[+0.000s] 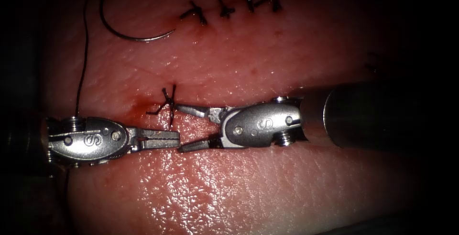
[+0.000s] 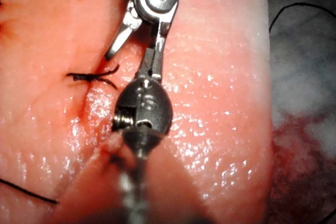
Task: Wound Closure
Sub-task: Pick up tail of suture with left tool and pull taut
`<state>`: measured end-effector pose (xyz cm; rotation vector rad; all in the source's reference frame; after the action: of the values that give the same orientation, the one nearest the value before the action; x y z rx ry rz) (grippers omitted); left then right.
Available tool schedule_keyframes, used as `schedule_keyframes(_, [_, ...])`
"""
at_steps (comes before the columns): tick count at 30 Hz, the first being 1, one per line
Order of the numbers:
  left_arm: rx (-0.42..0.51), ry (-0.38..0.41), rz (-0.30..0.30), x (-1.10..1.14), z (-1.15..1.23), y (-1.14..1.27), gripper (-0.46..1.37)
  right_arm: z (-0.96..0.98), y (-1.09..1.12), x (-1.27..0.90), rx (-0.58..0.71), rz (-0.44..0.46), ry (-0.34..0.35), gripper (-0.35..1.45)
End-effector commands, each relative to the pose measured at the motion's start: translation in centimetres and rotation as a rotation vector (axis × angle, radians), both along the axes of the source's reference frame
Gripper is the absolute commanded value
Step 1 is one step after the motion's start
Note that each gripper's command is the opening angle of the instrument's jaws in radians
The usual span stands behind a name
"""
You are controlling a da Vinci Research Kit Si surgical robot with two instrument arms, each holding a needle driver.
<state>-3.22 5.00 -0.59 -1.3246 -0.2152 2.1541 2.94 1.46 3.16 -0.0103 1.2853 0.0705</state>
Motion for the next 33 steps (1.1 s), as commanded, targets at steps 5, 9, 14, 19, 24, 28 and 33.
schedule_keyframes(5, [0.0, 0.0, 0.0, 0.0, -0.02, -0.01, -0.35, -0.02, 0.02, -0.03, -0.004, 0.005, 0.01, 0.88])
schedule_keyframes(9, [-0.005, 0.0, 0.005, 0.04, -0.05, -0.04, -0.35, -0.03, 0.03, -0.07, -0.01, 0.007, 0.009, 0.89])
schedule_keyframes(14, [-0.001, -0.009, 0.023, 0.16, -0.06, -0.05, 0.47, -0.02, 0.04, -0.11, -0.011, 0.012, 0.007, 0.89])
schedule_keyframes(19, [0.024, -0.015, 0.016, 0.27, -0.08, -0.07, 0.67, -0.02, 0.04, -0.11, -0.011, 0.013, 0.006, 0.89])
schedule_keyframes(24, [0.023, -0.005, 0.007, 0.38, -0.08, -0.08, 0.78, -0.02, 0.04, -0.12, -0.011, 0.012, 0.006, 0.89])
schedule_keyframes(28, [0.023, 0.01, -0.008, 0.46, -0.08, -0.05, 0.81, -0.02, 0.04, -0.13, -0.011, 0.011, 0.007, 0.9])
schedule_keyframes(33, [0.031, 0.015, -0.037, 0.51, -0.07, 0.08, 0.84, -0.01, 0.03, -0.13, -0.012, 0.011, 0.007, 0.9])
